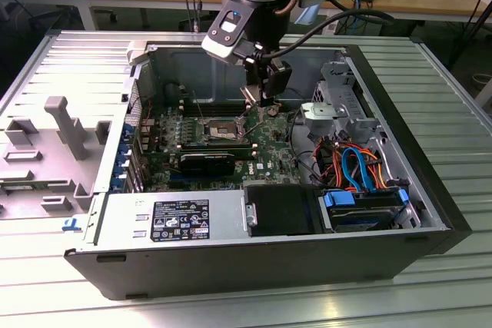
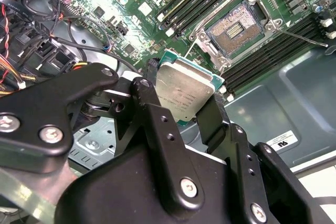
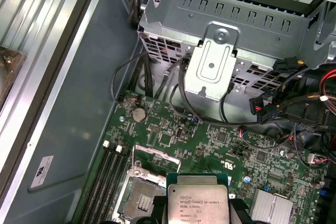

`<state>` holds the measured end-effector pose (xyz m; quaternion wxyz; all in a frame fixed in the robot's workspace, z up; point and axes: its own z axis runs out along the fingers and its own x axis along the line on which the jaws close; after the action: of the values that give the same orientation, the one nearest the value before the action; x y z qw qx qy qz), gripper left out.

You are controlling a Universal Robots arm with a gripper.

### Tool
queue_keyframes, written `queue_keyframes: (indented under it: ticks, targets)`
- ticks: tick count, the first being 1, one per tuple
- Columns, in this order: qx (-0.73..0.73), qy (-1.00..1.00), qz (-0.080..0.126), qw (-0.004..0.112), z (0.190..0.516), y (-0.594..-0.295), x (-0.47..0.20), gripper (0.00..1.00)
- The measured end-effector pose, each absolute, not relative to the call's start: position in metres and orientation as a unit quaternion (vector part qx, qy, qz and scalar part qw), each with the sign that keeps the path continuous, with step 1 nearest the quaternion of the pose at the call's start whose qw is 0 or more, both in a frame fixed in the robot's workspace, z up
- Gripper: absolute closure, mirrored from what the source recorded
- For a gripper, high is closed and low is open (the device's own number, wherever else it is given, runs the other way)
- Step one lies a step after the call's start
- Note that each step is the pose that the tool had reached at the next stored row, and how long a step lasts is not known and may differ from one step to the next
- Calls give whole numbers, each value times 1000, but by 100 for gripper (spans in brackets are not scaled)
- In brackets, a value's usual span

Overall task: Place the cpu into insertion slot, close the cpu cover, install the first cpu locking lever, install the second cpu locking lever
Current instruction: 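Place the cpu into insertion slot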

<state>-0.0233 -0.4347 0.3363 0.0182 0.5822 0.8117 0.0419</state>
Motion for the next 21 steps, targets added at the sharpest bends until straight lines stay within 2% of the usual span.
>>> queue_keyframes:
  ticks: [21]
  targets:
    - [594,803,42,19,336,-435,-23,45]
